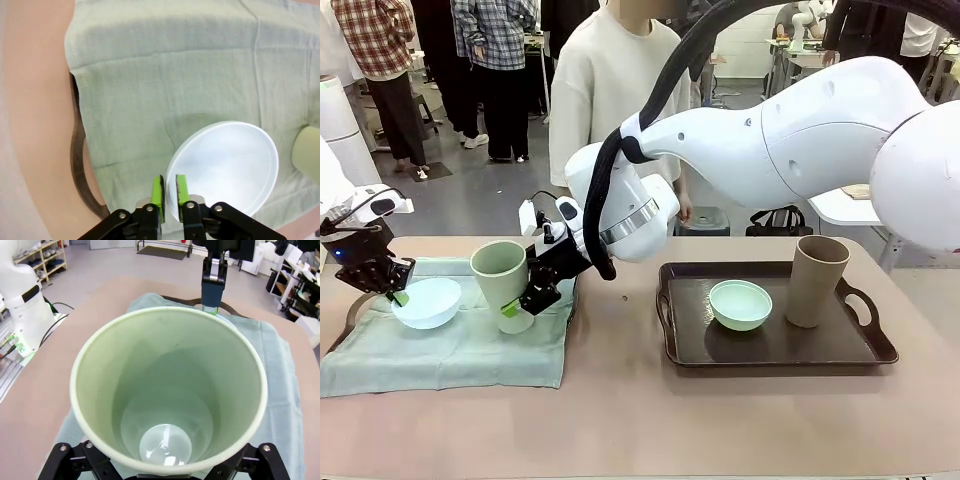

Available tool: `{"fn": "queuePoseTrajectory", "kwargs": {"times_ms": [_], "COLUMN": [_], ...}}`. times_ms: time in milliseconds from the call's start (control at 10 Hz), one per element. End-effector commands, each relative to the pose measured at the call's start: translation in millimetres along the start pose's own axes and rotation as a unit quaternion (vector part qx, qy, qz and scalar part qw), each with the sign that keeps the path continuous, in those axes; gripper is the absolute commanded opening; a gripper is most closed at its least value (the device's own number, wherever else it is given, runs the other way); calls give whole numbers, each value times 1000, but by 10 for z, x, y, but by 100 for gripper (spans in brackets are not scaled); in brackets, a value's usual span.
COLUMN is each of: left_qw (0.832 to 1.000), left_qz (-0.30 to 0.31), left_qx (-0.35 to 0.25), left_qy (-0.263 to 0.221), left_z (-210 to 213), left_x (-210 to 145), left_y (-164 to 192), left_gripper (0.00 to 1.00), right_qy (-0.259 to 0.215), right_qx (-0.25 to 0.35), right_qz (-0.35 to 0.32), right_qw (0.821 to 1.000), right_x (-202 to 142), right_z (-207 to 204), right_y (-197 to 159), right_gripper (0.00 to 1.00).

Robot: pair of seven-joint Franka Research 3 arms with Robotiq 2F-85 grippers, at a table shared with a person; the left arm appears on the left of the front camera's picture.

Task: Set up a tray with a mat and arrange the tableware.
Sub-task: Place the Picnic Bowl and Reusable plastic cup back onto the Handle tray in front of the human's position.

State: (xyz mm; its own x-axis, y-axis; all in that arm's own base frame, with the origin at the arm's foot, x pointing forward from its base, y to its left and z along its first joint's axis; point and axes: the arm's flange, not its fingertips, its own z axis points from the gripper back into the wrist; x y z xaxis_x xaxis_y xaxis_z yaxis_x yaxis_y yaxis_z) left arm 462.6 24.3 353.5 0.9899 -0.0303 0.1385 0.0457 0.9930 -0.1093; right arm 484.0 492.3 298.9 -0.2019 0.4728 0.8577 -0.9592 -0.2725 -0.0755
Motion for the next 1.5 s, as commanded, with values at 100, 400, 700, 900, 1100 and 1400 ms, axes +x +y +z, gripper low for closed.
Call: {"fn": "queuePoseTrajectory", "kwargs": {"times_ms": [100,400,700,900,1100,1400], "left_qw": [1000,1000,997,996,996,996], "left_qz": [-5,-8,-30,-43,-49,-68], "left_qx": [-20,-19,-69,-84,-79,-62], "left_qy": [-1,10,12,6,9,13], "left_z": [104,320,617,712,719,986], "left_x": [-39,-93,-248,-329,-372,-464], "left_y": [41,69,71,38,47,-13], "left_gripper": [27,100,100,100,100,100], "right_qy": [56,118,79,76,77,155], "right_qx": [-10,-4,0,-7,-5,-23], "right_qz": [-65,-104,-92,-91,-97,-181], "right_qw": [996,988,993,993,992,971], "right_x": [128,398,741,762,736,954], "right_z": [167,529,901,956,918,993], "right_y": [121,362,650,676,664,803], "right_gripper": [100,100,100,100,100,100]}}
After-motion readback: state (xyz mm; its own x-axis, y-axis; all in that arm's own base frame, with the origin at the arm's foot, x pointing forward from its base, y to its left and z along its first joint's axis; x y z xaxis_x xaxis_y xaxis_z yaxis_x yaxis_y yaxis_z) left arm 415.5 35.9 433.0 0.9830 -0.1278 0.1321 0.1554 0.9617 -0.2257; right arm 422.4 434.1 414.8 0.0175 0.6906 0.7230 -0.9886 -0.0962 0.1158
